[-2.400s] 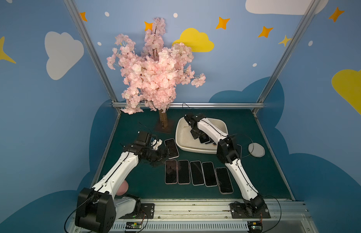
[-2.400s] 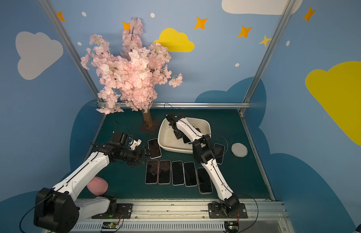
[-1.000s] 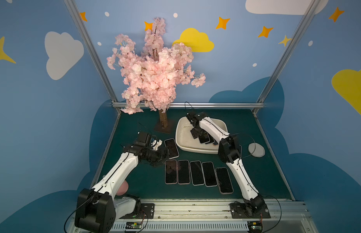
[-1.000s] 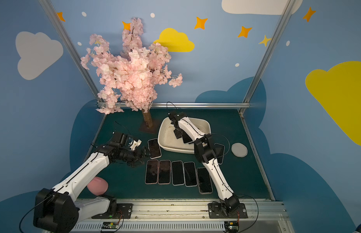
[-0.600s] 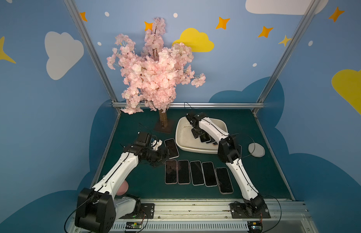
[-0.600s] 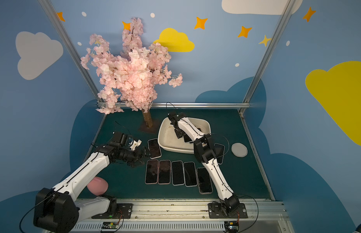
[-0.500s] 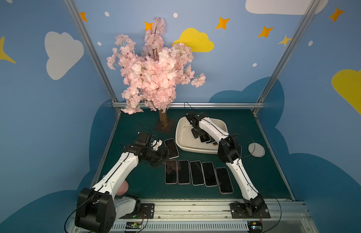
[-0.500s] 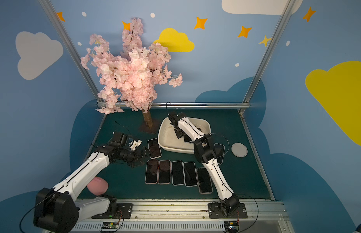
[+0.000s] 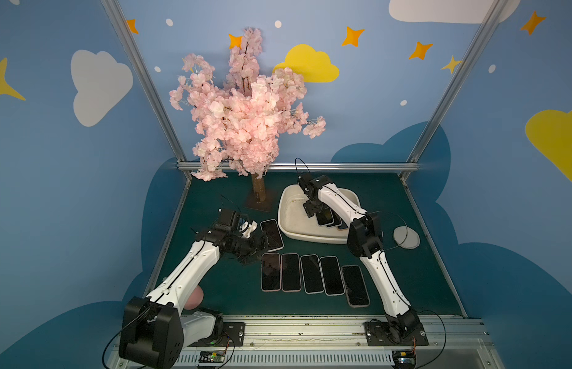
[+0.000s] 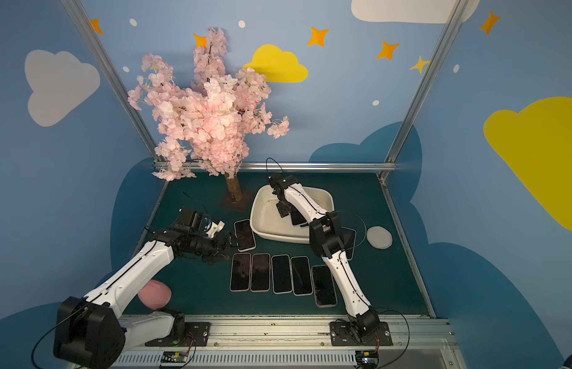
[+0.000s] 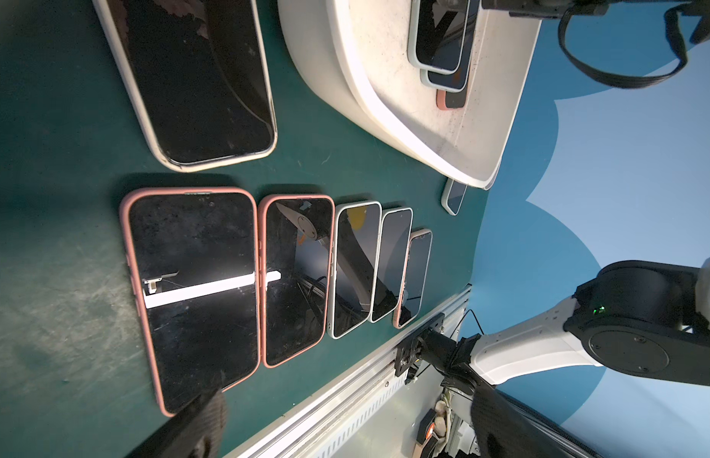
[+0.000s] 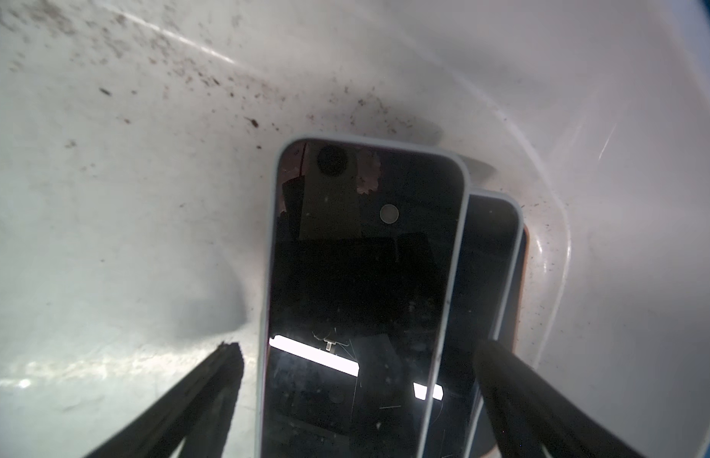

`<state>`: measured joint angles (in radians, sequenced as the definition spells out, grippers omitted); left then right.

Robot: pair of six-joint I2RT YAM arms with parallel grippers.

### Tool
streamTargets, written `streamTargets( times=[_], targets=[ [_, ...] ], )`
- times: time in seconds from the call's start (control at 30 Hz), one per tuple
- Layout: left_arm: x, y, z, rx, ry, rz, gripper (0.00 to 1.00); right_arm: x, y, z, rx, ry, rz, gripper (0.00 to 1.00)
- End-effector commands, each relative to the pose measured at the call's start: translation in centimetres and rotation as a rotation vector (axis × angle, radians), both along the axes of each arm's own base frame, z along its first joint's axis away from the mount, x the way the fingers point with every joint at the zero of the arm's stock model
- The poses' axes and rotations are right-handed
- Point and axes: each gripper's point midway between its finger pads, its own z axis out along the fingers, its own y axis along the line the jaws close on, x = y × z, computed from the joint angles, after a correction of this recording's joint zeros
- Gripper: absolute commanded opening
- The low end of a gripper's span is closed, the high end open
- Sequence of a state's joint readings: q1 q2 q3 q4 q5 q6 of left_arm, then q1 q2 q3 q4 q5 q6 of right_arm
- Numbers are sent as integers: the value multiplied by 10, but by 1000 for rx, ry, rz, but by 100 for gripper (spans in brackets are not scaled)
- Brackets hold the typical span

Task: Take the phone out of the storage box
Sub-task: Pick up the phone from the storage box.

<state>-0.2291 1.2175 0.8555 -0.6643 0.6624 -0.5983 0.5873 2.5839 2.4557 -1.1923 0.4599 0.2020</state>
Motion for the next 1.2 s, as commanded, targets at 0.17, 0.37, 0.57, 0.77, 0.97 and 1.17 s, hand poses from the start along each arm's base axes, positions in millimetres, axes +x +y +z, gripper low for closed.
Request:
streamTargets(
  times=[0.17,0.37,0.57,0.77,0.97,1.17],
  targets=[
    [0,0,-2,-5,13,-4,100,9,-12,6,27,-11,-48,98],
    [1,1,-4,0,21,-2,100,7,-7,-10,38,19,-44,98],
    [2,2,-5,7,24,-1,100,2,-1,-26,51,52,-48,98],
    [2,3,-7,12,27,-5,100,-6,12,-39,87,96,-35,98],
    [3,3,-8,14,31,-10,100,-16,22,-44,129,132,-44,97],
    [4,3,-10,8,35,-9,100,-31,59,-43,231,185,68,96]
  ],
)
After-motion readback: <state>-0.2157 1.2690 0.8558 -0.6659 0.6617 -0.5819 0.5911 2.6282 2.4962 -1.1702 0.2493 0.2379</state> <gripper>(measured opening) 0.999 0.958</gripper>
